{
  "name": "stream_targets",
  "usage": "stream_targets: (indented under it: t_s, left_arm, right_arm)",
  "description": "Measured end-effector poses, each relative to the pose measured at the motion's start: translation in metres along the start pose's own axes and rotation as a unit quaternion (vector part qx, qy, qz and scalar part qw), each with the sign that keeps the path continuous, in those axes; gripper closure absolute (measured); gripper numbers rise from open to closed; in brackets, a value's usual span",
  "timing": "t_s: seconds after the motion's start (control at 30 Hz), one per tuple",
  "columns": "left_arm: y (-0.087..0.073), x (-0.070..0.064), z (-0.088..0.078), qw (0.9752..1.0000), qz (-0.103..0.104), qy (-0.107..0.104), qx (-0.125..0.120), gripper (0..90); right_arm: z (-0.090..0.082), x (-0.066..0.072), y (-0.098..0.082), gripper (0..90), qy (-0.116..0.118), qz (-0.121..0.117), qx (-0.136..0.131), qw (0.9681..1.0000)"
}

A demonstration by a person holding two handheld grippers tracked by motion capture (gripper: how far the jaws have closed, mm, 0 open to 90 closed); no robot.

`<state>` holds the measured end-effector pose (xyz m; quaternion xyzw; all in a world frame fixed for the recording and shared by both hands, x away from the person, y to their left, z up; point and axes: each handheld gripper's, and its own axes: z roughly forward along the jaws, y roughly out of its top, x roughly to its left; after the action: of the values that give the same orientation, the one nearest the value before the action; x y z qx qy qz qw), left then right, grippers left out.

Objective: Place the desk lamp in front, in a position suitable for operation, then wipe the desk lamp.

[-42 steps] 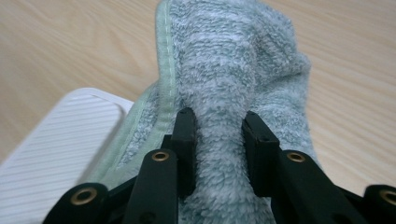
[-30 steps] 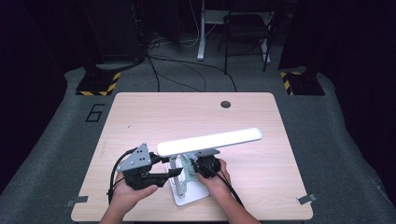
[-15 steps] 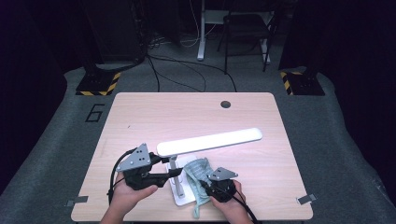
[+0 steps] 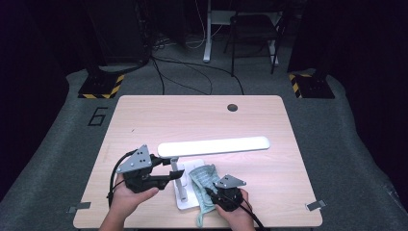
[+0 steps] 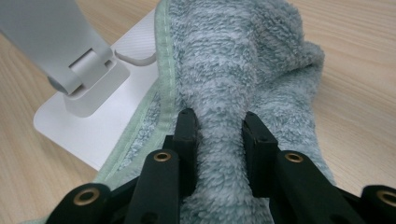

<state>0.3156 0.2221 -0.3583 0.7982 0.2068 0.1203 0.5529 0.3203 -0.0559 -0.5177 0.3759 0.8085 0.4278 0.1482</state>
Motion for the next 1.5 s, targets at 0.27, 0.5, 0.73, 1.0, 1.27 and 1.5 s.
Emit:
stream_targets:
  t_s: [0.27, 0.5, 0.73, 1.0, 1.27, 1.5]
  left_arm:
    - [-0.004, 0.009, -0.008, 0.9998, -0.008, 0.016, -0.004, 52.7]
    - [-0.006, 0.007, -0.006, 0.9998, -0.009, 0.015, -0.012, 53.0]
    - [-0.006, 0.007, -0.006, 0.9998, -0.005, 0.019, -0.008, 53.0]
    - [-0.006, 0.006, -0.005, 0.9997, -0.006, 0.021, -0.008, 53.0]
    - [-0.006, 0.006, -0.005, 0.9997, -0.011, 0.02, -0.008, 53.0]
    - [-0.007, 0.006, -0.005, 0.9997, -0.011, 0.018, -0.013, 53.0]
  right_arm:
    - [0.005, 0.012, 0.005, 70.6, -0.001, -0.022, 0.007, 0.9997]
    - [0.009, 0.011, 0.011, 67.3, -0.004, -0.048, 0.011, 0.9988]
    - [0.032, 0.006, 0.028, 66.8, -0.003, -0.056, 0.009, 0.9984]
    - [0.048, -0.006, 0.041, 66.0, -0.011, -0.053, 0.006, 0.9985]
    - [0.055, -0.002, 0.056, 66.6, 0.003, -0.058, 0.004, 0.9983]
    - [0.068, 0.01, 0.063, 67.6, 0.036, -0.079, 0.014, 0.9961]
